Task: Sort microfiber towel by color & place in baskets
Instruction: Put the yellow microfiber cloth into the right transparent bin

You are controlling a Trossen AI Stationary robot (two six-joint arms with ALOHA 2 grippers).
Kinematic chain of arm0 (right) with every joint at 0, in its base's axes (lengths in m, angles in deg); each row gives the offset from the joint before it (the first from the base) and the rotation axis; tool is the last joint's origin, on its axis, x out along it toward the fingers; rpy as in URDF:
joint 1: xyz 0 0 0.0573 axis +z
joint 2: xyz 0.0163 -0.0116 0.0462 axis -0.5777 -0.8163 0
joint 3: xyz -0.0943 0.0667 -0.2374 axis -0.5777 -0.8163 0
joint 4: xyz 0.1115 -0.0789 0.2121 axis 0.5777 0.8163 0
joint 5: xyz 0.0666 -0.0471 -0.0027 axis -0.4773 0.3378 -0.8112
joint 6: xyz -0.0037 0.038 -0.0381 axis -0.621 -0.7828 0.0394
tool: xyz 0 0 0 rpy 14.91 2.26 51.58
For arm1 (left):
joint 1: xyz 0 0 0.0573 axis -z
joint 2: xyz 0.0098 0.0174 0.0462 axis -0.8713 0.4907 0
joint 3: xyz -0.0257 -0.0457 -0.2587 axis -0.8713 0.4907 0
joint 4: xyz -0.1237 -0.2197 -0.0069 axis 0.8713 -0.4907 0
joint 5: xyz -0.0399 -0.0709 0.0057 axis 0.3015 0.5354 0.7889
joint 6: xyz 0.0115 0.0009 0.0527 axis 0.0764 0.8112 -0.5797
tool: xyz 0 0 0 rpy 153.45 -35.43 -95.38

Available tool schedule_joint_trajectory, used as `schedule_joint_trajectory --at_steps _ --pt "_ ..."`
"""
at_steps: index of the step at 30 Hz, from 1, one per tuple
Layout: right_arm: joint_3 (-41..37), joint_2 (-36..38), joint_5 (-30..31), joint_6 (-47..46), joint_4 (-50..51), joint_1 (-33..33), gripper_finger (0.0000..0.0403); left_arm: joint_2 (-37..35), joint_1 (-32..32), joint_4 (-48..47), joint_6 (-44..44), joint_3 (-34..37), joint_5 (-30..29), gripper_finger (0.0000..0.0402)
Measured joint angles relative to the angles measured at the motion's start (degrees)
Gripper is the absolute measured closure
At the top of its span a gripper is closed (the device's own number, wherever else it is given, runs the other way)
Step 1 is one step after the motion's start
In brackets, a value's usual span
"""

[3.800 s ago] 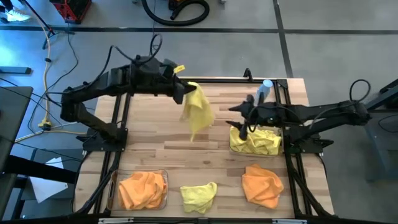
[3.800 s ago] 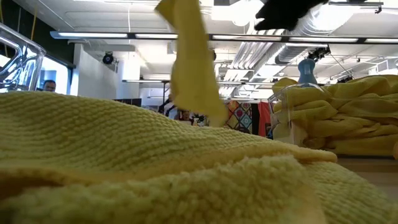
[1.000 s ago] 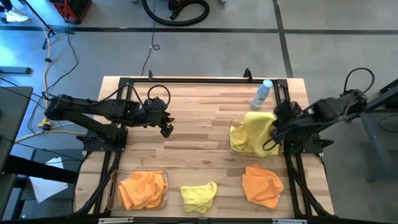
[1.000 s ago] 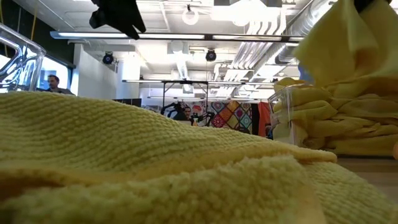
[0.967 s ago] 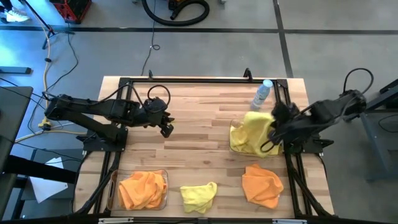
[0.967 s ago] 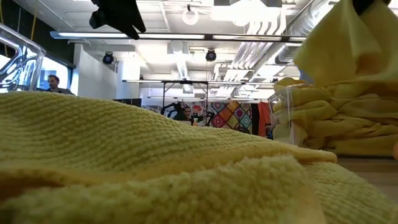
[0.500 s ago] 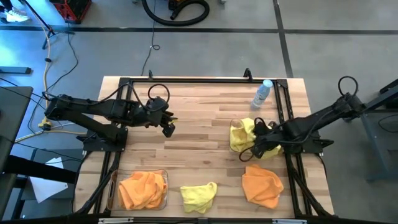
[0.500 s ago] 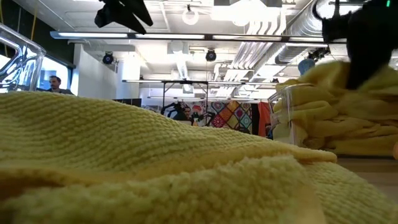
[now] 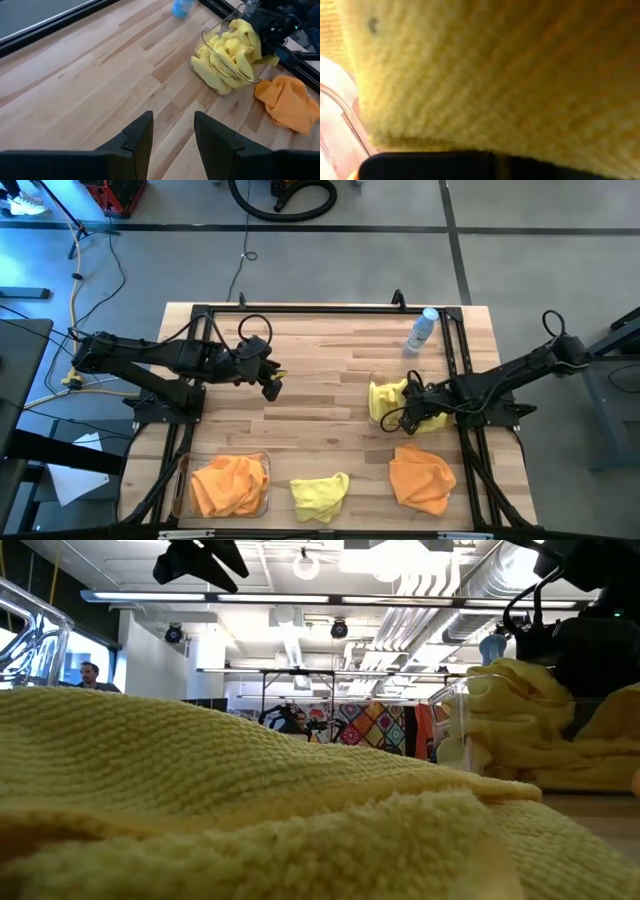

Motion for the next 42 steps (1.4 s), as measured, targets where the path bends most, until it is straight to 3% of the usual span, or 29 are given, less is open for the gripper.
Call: schedule_joint_trajectory --at_steps 7,14,24,31,35,38,42 --pt "1.43 0.15 -2.11 -0.62 0.95 -0.07 0.0334 0.00 0.07 -0.02 0.43 0.00 0.00 0.0271" --pt "8.18 0.83 -5.01 -3.77 10.45 -0.07 0.0276 0.00 0.07 -0.04 0.43 0.00 -0.02 0.0271" --pt "25.70 0.85 -0.42 -5.77 28.49 -0.02 0.0284 0.00 0.07 -0.09 0.40 -0.01 -0.02 0.0271" --pt "35.04 0.90 4.08 -17.73 35.95 -0.01 0.0286 0.00 0.07 -0.11 0.32 -0.02 -0.04 0.0271" --pt "33.50 0.65 14.11 -29.40 35.71 -0.29 0.0287 0.00 0.07 -0.13 -0.79 -0.02 -0.04 0.0271" --pt "29.47 -1.08 13.57 -35.17 34.81 -1.62 0.0287 0.00 0.07 -0.17 -1.62 -0.02 -0.06 0.0271" --pt "23.22 -4.50 9.97 -36.28 28.46 -3.10 0.0287 0.00 0.04 -0.37 -1.69 -0.02 -0.07 0.0271"
